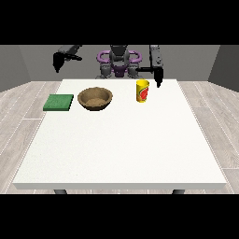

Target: Pick the cup and pour the ball into the bowl, then pick the bowl and place it on the pad

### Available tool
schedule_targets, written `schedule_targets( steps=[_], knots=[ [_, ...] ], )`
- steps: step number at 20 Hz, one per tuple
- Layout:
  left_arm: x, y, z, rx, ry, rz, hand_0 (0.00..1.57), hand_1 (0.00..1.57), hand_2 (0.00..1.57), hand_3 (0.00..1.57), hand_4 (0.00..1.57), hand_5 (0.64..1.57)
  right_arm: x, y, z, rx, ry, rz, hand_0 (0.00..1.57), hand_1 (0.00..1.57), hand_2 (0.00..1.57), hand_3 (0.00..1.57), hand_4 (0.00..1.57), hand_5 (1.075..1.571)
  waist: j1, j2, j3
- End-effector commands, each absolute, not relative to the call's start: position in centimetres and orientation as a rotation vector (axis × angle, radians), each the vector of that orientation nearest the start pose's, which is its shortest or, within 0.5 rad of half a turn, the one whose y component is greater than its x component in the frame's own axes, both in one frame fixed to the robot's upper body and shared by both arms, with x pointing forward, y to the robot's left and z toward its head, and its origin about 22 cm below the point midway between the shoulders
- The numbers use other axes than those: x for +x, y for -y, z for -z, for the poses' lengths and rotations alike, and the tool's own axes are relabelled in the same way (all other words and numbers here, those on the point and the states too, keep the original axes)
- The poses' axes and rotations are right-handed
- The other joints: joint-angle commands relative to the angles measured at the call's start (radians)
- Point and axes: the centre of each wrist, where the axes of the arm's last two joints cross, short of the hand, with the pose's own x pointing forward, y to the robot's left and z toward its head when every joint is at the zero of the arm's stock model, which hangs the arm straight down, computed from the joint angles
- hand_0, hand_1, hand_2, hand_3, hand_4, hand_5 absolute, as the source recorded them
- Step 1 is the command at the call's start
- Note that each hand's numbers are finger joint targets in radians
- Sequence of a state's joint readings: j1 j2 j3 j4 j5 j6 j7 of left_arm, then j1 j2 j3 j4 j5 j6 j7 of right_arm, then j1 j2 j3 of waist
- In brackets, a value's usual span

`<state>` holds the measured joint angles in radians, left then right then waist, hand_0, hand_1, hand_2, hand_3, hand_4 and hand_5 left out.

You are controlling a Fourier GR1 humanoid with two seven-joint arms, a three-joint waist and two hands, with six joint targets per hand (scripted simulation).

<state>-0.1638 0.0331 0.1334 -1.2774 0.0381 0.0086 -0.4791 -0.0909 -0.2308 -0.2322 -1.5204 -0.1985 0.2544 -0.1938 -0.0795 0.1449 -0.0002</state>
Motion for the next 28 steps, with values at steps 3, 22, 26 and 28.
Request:
schedule_targets(
  steps=[3,22,26,28],
  knots=[
    [31.1,-23.0,4.4,0.1,1.926,-0.093,0.0,0.0,0.0,0.0,0.0,1.519,27.3,33.0,-3.5,0.075,1.863,-0.07,0.0,0.0,0.0,0.0,0.0,1.57,-0.023,0.045,0.0],
    [31.8,-25.7,9.3,0.29,2.004,0.086,1.02,1.02,1.1,0.89,1.47,0.776,28.1,33.2,-3.5,0.08,1.934,-0.117,0.0,0.0,0.0,0.0,0.0,1.57,-0.076,0.144,0.0001],
    [29.1,-24.1,12.1,0.499,1.97,0.113,1.32,1.32,1.57,1.57,1.45,1.245,27.7,35.2,-5.5,0.081,1.947,-0.164,0.0,0.0,0.0,0.0,0.0,1.57,-0.13,0.154,-0.0007],
    [30.2,-22.1,11.3,0.527,1.96,0.106,1.32,1.32,1.57,1.57,1.48,1.25,28.0,35.4,-5.6,0.079,1.925,-0.15,0.0,0.0,0.0,0.0,0.0,1.57,-0.134,0.131,-0.0003]
  ],
)
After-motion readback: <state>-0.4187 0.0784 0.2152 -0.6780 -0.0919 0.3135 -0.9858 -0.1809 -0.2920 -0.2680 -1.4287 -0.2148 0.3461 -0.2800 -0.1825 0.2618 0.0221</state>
